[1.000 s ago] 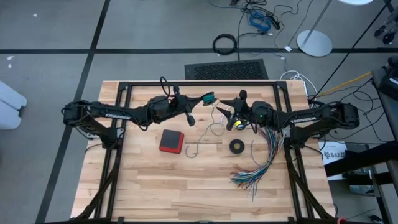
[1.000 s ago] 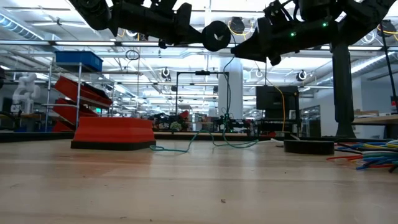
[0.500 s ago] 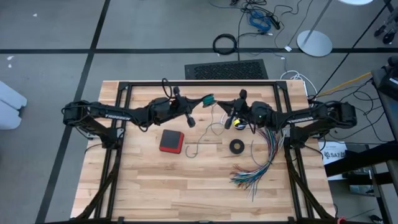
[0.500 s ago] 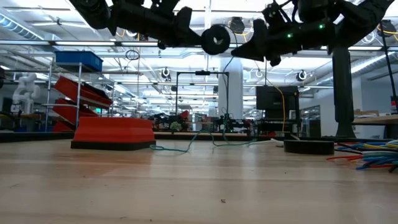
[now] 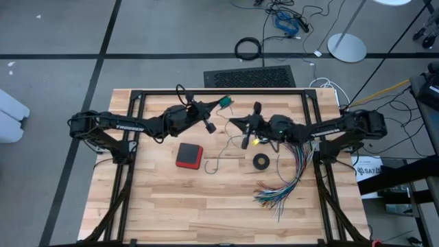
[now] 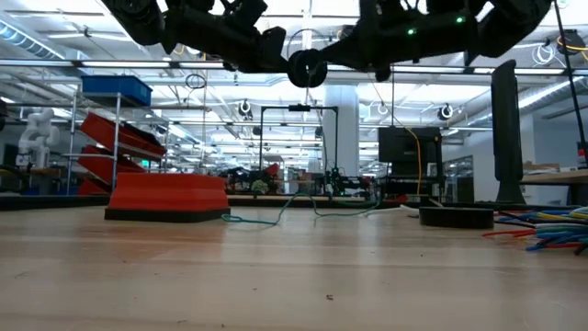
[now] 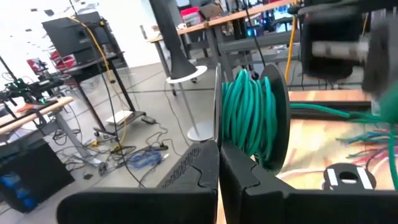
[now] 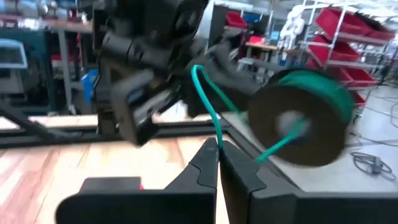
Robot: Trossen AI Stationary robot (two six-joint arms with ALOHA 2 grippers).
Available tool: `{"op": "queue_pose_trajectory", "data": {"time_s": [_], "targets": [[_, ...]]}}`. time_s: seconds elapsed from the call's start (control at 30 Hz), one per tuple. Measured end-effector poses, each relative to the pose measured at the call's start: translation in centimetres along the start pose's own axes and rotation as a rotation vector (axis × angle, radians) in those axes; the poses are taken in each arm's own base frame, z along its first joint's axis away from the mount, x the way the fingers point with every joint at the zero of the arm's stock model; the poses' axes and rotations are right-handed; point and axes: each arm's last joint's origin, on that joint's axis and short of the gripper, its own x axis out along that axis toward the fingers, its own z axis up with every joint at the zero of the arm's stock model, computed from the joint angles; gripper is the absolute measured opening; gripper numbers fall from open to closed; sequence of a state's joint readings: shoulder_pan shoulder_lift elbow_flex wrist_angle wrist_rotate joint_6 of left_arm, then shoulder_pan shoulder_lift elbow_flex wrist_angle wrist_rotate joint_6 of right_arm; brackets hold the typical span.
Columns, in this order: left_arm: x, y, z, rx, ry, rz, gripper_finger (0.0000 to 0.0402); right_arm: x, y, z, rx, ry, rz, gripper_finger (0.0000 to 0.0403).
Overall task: Coiling cords
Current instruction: Uncoil the green wire cable from the spool
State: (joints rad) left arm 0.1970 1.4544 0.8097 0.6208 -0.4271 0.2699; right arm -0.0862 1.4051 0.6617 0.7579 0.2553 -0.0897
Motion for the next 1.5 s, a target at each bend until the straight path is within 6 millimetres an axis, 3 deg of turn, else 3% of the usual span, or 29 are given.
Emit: {"op": "queue_pose_trajectory", "data": {"time_s": [0.2,0.37,0.67,0.87,1.17,1.5], "targets": [[0.2,0.5,0.1,-0.012,-0.018,0.019,0.0,1.9,1.1,-2.3,0.0,0.118,0.016,0.0],[0.0,0.0,0.2,-0.027,-0.031,-0.027,0.0,2.2,-0.9,-4.2,0.01,0.266,-0.142,0.0],[0.0,-0.4,-0.5,0.001,0.042,-0.082,0.0,1.1,-4.3,-3.8,-0.024,0.374,-0.367,0.0],[-0.1,-0.5,-1.3,0.053,0.112,-0.101,0.0,-0.3,-5.6,-2.2,-0.038,0.377,-0.479,0.0],[-0.2,-0.7,-1.9,0.087,0.169,-0.117,0.0,-2.8,-6.4,1.9,-0.055,0.263,-0.543,0.0],[-0.2,-0.1,-2.8,0.174,0.264,-0.065,0.0,-5.9,-4.7,5.8,-0.035,0.101,-0.454,0.0]]}}
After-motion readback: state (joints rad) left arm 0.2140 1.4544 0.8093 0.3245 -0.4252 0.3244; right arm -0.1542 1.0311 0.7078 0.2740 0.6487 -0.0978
